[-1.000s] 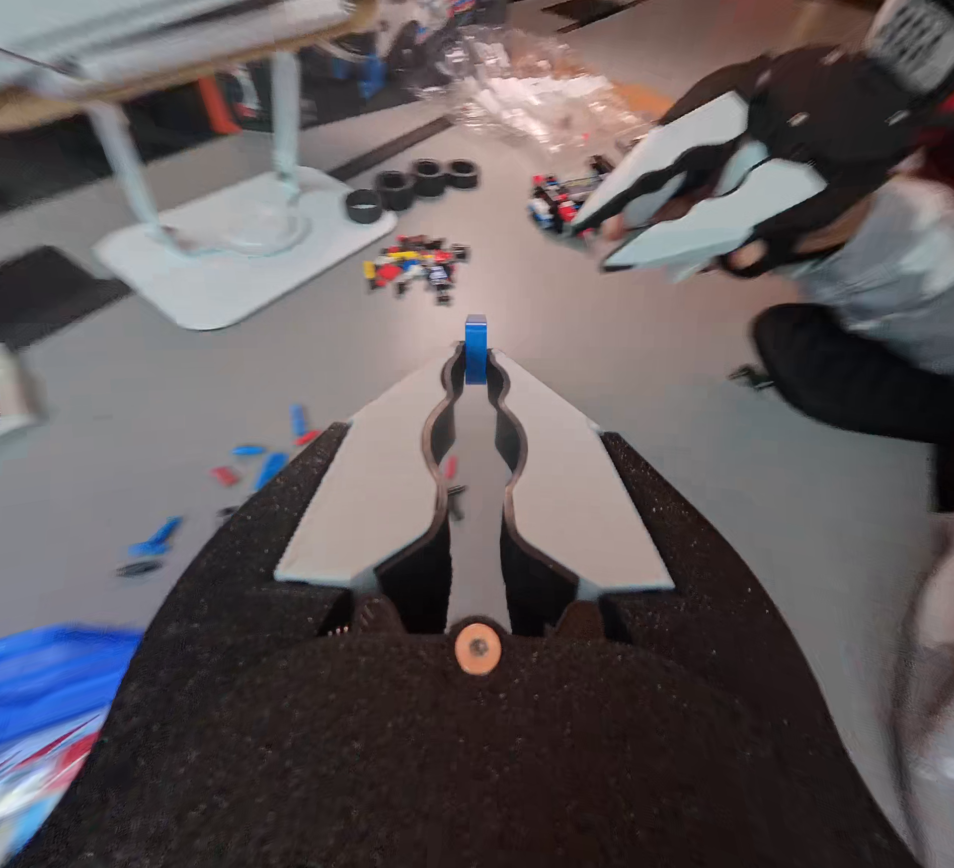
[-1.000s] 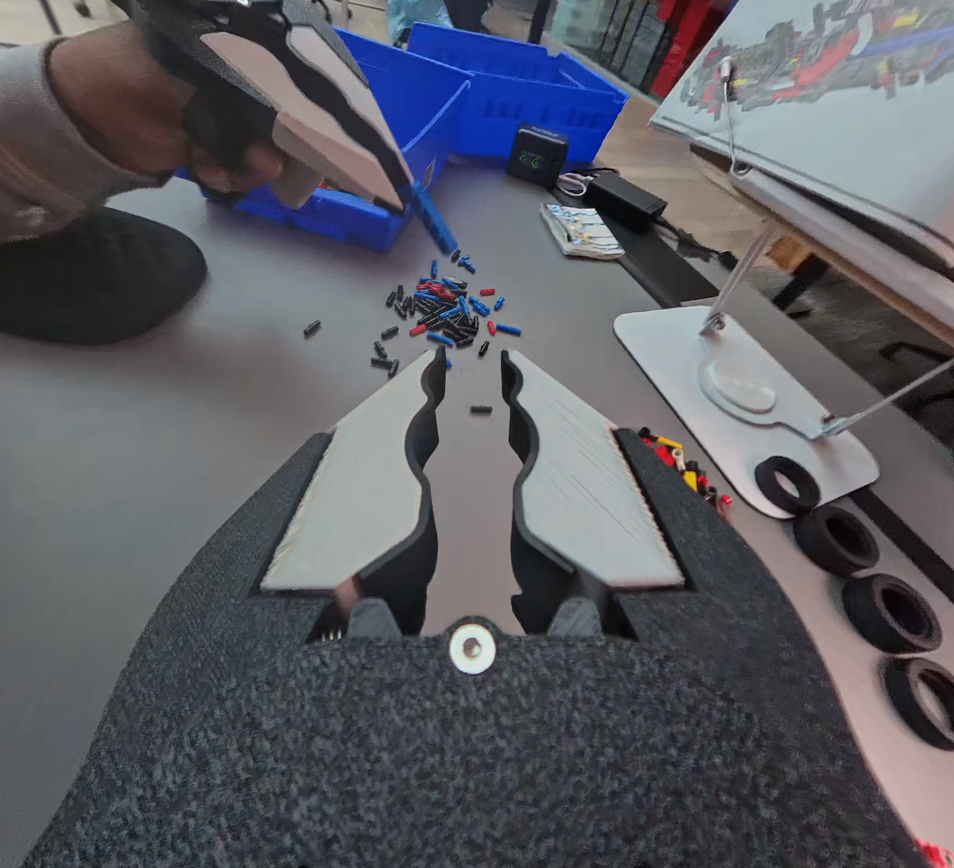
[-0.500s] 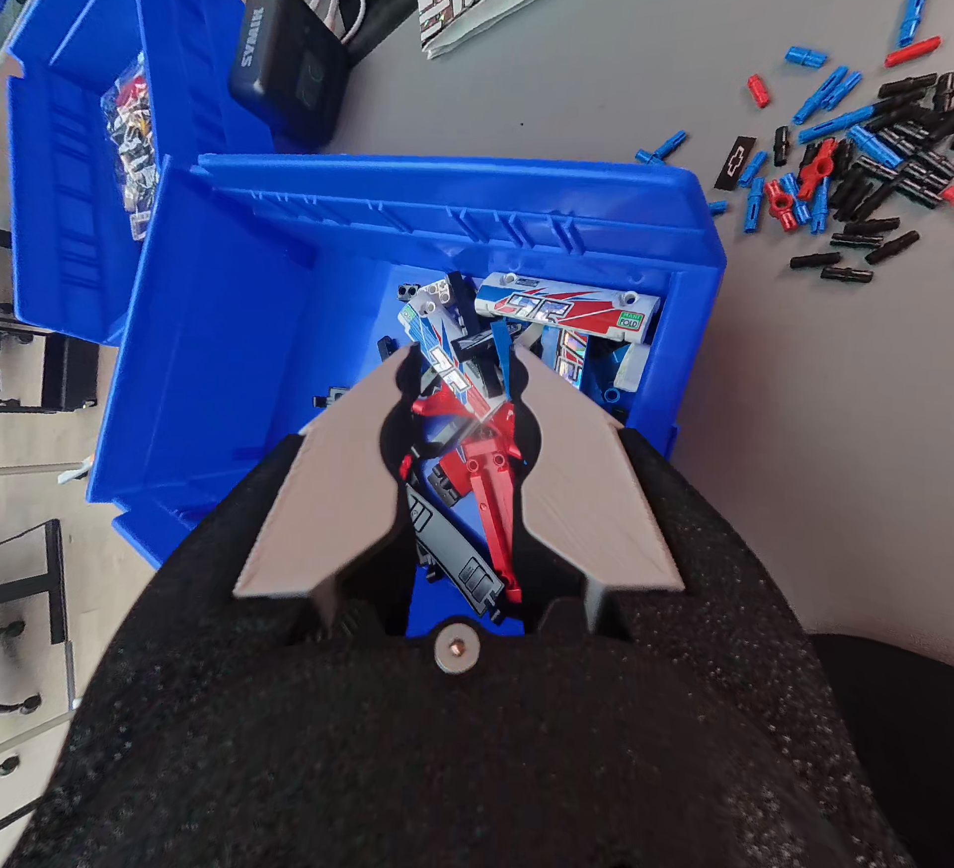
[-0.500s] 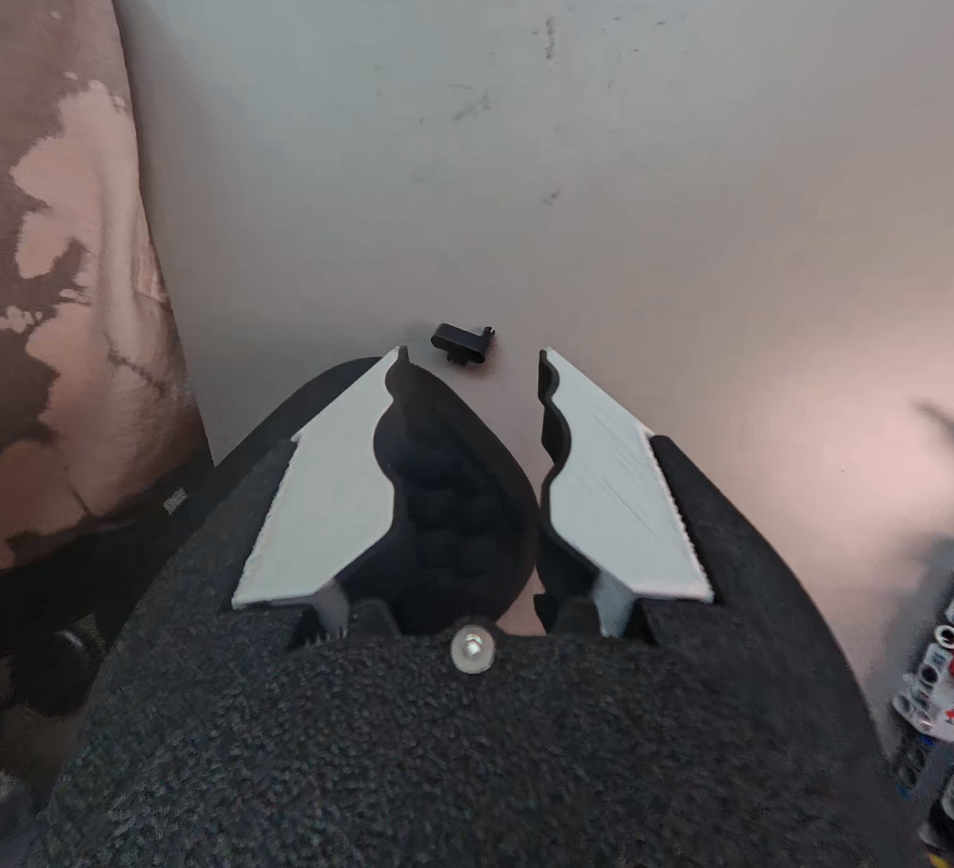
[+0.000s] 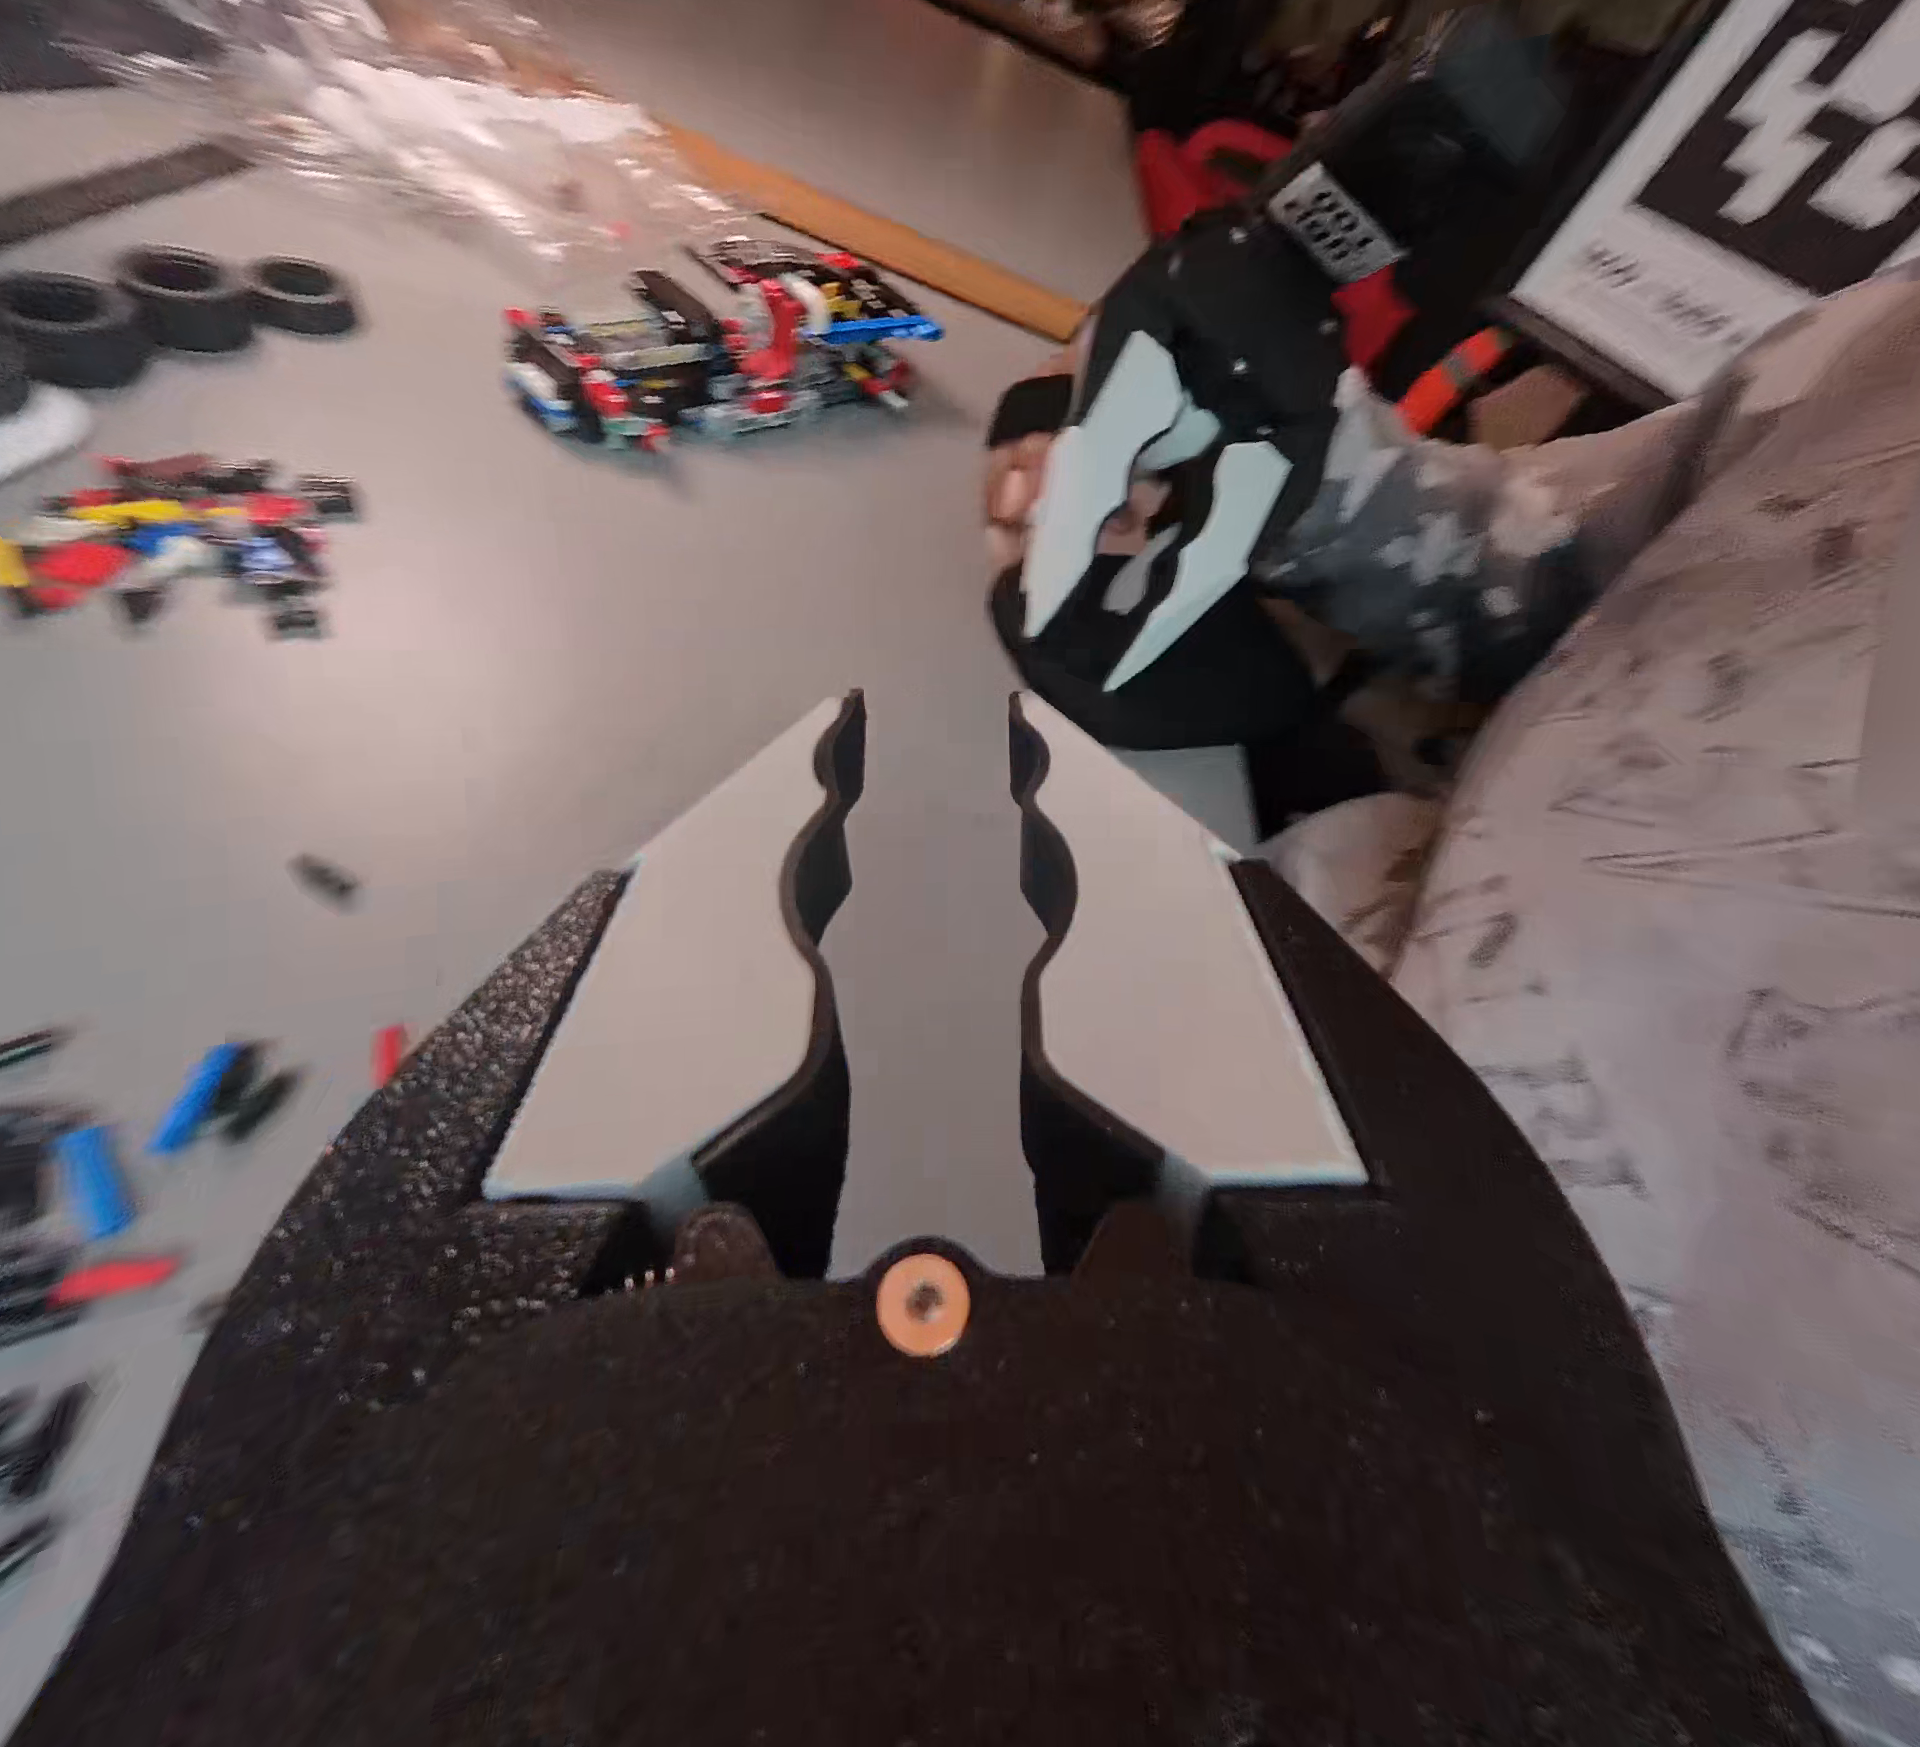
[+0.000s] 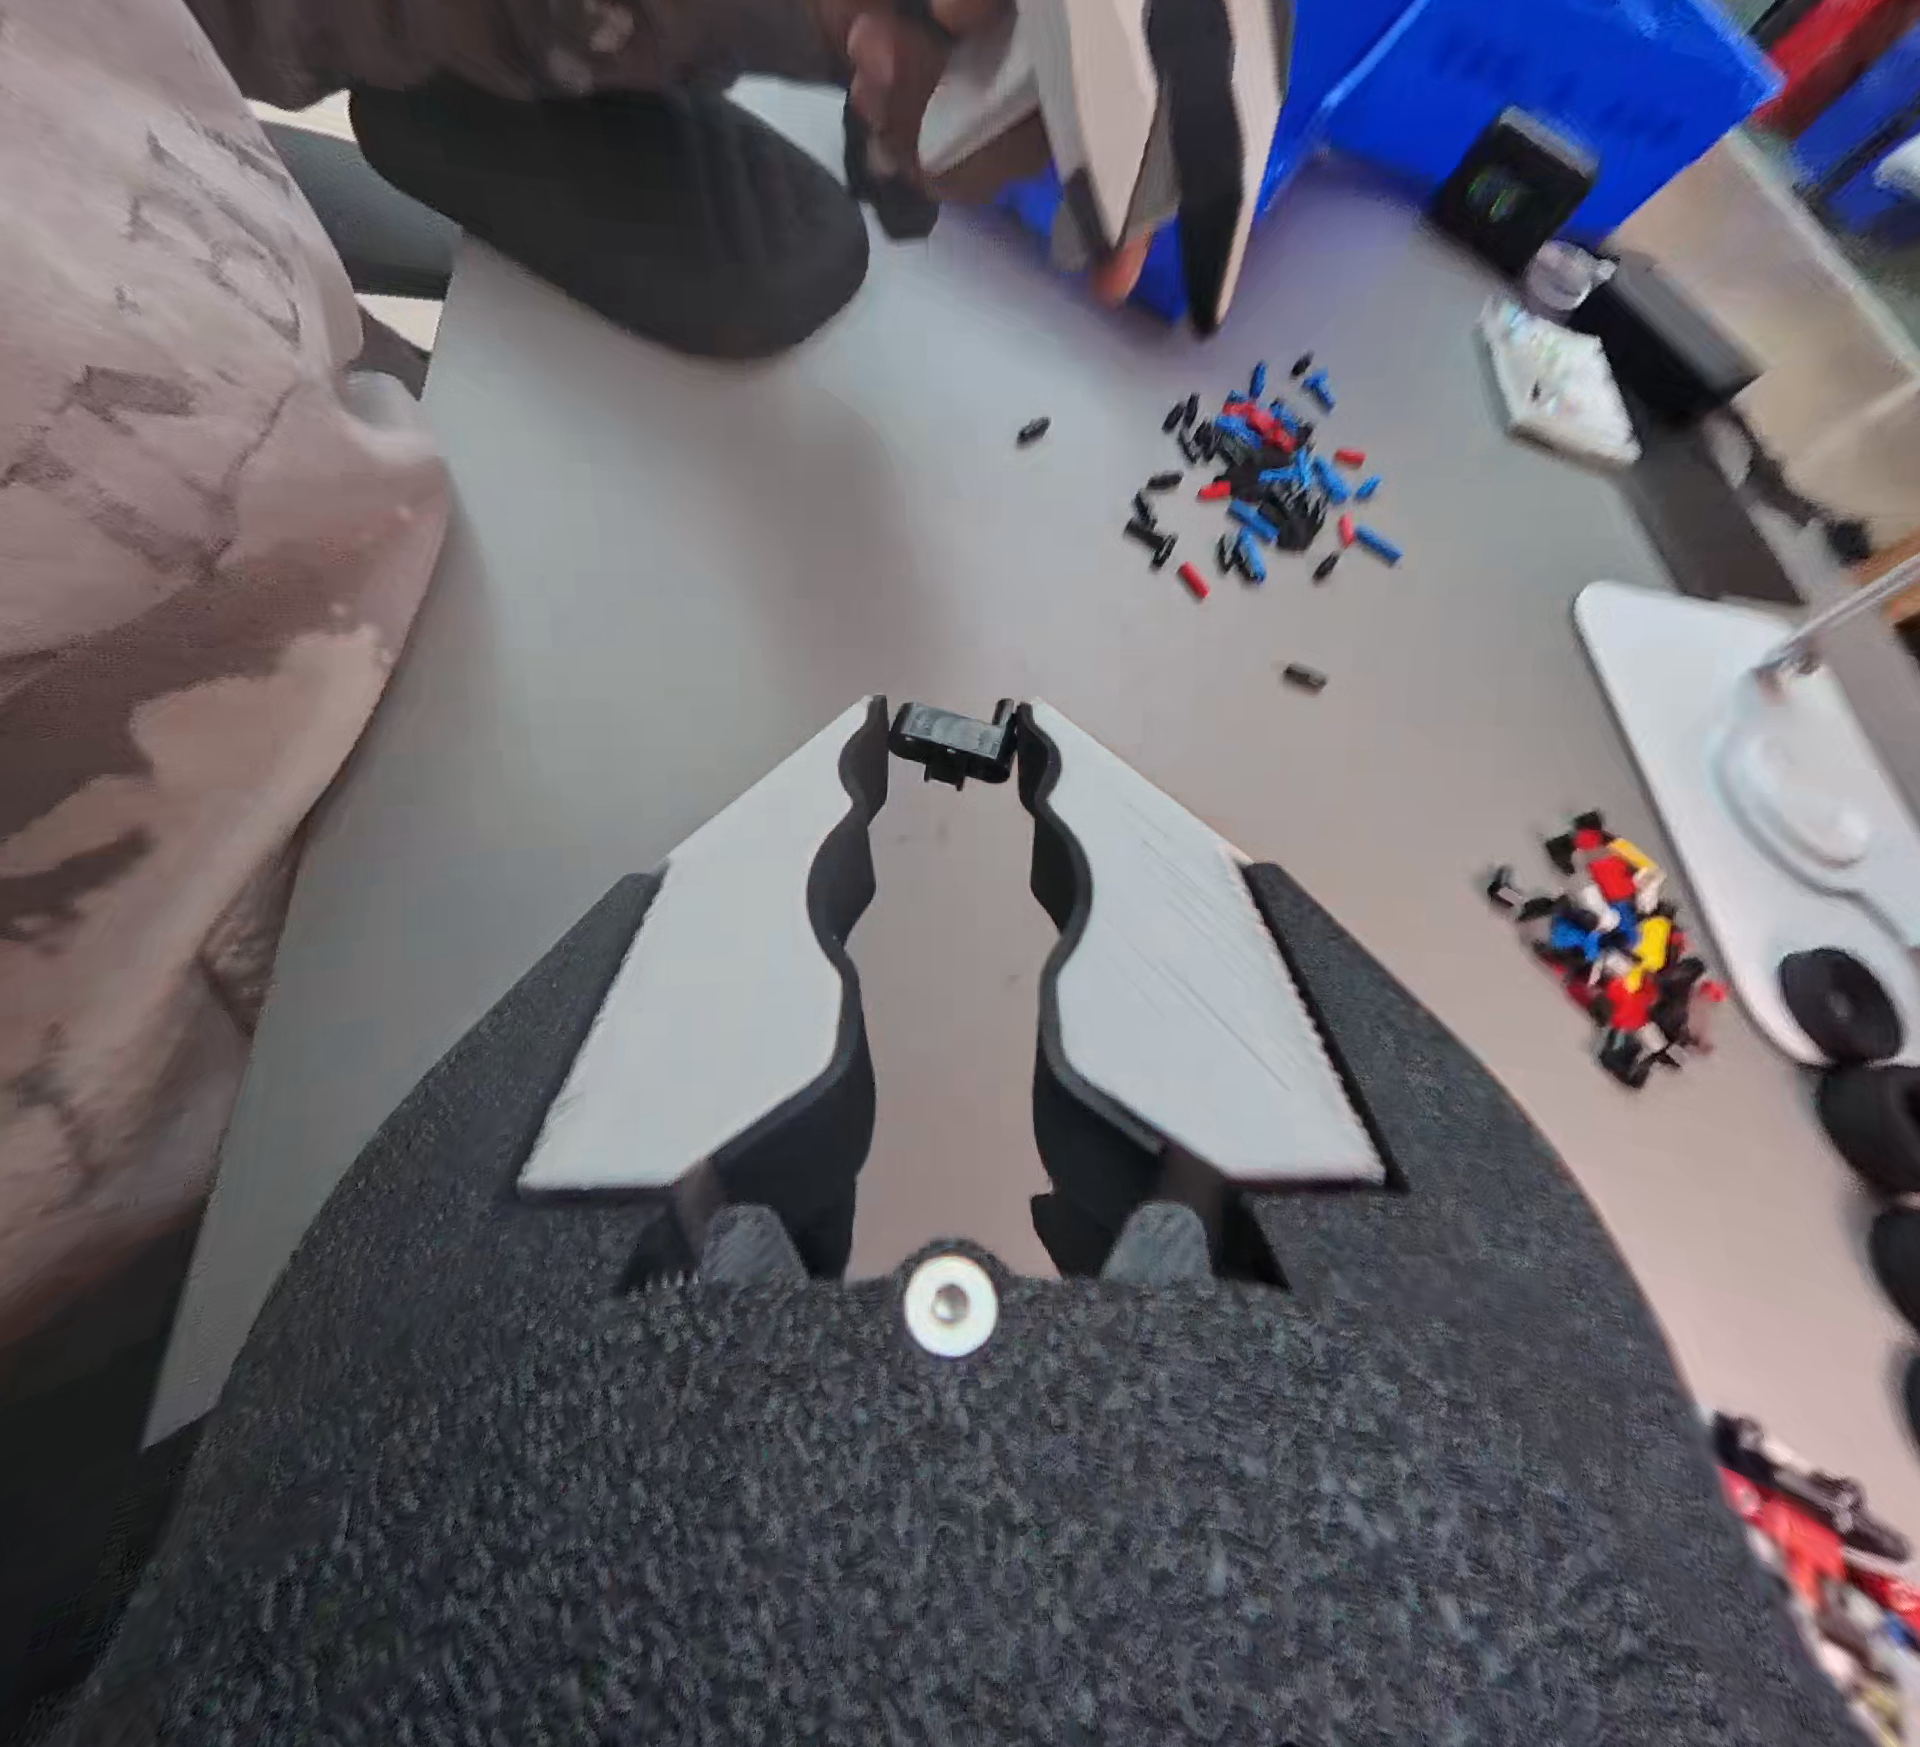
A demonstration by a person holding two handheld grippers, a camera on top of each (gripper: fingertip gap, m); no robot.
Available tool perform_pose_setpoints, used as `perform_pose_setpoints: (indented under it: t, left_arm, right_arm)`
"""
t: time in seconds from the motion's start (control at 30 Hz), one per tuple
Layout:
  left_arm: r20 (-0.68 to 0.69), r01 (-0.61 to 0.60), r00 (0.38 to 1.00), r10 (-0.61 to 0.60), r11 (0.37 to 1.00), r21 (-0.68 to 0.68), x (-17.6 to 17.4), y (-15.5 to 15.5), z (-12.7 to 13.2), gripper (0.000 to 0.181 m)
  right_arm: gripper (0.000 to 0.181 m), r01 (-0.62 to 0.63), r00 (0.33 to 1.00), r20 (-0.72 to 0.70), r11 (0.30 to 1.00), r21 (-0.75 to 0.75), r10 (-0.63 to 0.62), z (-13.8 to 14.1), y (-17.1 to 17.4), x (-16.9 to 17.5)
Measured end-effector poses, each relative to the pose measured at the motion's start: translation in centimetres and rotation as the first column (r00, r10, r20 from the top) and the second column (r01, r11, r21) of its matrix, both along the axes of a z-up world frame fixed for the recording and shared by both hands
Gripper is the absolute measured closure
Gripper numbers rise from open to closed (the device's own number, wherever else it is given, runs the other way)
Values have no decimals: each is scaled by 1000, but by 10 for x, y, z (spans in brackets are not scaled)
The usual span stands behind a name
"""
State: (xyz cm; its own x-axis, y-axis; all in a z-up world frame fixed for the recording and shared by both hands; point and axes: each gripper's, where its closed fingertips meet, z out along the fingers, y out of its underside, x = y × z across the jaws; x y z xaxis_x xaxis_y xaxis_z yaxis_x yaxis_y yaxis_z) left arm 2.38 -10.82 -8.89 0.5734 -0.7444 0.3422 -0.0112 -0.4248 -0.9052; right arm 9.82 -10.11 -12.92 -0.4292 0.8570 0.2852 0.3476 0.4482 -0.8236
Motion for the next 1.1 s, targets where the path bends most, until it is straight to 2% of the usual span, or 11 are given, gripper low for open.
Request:
perform_pose_setpoints:
  t: [0.03, 0.2, 0.33, 0.4, 0.53, 0.63, 0.73, 0.97, 1.1]
  left_arm:
    - [77, 47, 996, -43, 998, -45, 13, -1, 0, 156]
    - [323, 132, 945, -60, 970, -206, 39, 6, -6, 161]
    - [370, 142, 928, -46, 961, -236, 40, 9, -11, 178]
    - [368, 129, 929, -33, 962, -239, 37, 11, -12, 179]
    - [387, 126, 922, -33, 968, -216, 34, 11, -7, 179]
    - [429, 93, 903, -17, 983, -156, 26, 14, 5, 180]
    - [461, 66, 887, 3, 989, -134, 19, 16, 9, 180]
    - [513, 106, 858, -14, 983, -151, 22, 12, 12, 180]
    - [470, 85, 883, -2, 984, -154, 21, 13, 9, 181]
  right_arm:
    - [157, -9, 999, -42, 999, 43, 10, 7, -1, -7]
    - [157, -12, 984, -170, 978, 206, 48, 25, -8, -34]
    - [157, -10, 980, -186, 953, 303, 70, 24, -9, -45]
    - [157, -2, 978, -195, 947, 321, 68, 24, -8, -48]
    - [157, 8, 967, -245, 958, 286, 65, 30, -8, -52]
    - [145, 67, 951, -308, 987, 145, -20, 40, 3, -56]
    - [142, 51, 929, -367, 999, -6, -49, 50, 4, -56]
    - [153, 38, 926, -377, 998, 41, -19, 44, -5, -62]
    - [158, 32, 938, -345, 999, 8, -28, 41, -2, -62]
